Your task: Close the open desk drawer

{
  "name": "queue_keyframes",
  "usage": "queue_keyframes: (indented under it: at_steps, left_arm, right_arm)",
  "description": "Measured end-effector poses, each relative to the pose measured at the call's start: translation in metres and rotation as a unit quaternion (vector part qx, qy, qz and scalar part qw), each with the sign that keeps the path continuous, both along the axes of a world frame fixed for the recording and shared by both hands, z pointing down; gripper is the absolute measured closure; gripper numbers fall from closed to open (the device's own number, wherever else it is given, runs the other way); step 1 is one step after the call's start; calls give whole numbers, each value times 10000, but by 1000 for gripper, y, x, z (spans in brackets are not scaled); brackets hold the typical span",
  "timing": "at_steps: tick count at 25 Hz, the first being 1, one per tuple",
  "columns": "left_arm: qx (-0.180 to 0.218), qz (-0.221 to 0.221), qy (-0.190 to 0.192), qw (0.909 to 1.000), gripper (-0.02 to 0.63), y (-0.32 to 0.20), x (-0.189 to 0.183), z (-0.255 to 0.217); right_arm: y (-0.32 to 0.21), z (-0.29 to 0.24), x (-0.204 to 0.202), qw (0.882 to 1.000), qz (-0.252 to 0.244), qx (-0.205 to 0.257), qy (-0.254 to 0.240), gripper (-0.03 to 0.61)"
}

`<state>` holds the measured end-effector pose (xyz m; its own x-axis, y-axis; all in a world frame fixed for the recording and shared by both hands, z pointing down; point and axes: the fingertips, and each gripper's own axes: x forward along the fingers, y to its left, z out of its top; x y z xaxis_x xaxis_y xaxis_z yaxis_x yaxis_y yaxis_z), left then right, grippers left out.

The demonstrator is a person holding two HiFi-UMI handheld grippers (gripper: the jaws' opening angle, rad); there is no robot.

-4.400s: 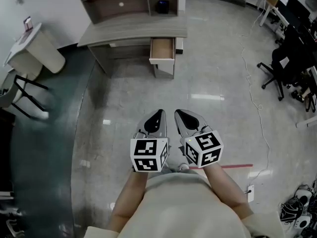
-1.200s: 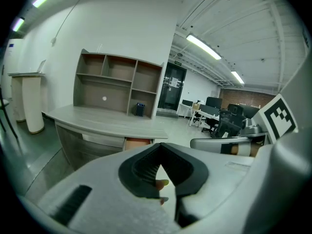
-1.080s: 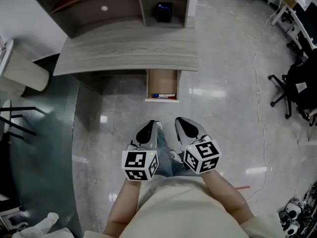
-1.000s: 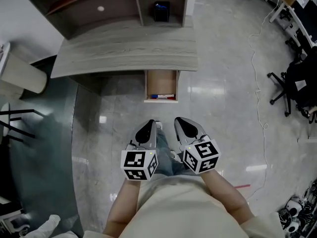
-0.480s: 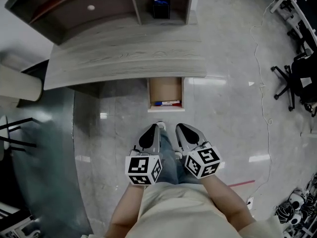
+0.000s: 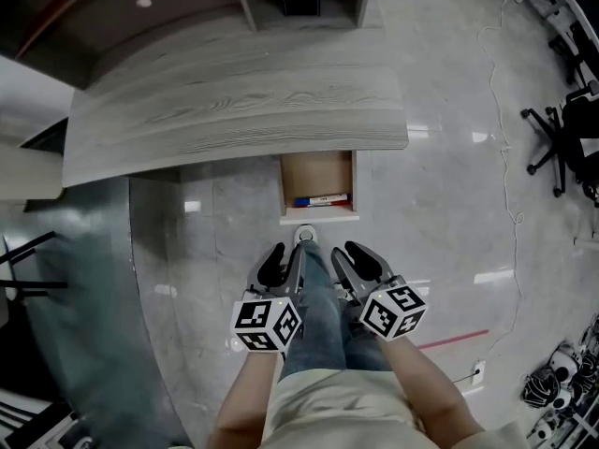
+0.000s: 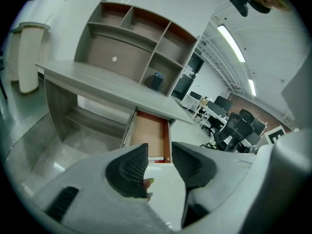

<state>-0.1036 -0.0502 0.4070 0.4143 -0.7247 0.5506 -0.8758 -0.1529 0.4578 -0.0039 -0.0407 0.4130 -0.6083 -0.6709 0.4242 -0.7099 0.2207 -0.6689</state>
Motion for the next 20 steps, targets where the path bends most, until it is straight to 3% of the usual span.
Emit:
queue_keyframes:
  at_steps: [6, 10, 15, 20]
  left_arm:
    - [-239, -234, 687, 9971, 354, -21, -7, 50]
    - [-406, -439, 1227, 9906, 284, -34, -13, 92]
    - [-573, -696, 2128, 9729, 155, -47, -15, 135]
    - [-662, -575, 2880, 9536, 45, -56, -5, 163]
  right_arm:
    - [-15, 49, 5, 9957, 377, -456, -719, 346]
    - [-21, 87, 7, 9837, 718, -779, -1455, 247]
    - [-31, 133, 14, 9645, 1103, -997, -2180, 156]
    - [-41, 159, 14, 9564, 1108, -932, -2536, 109]
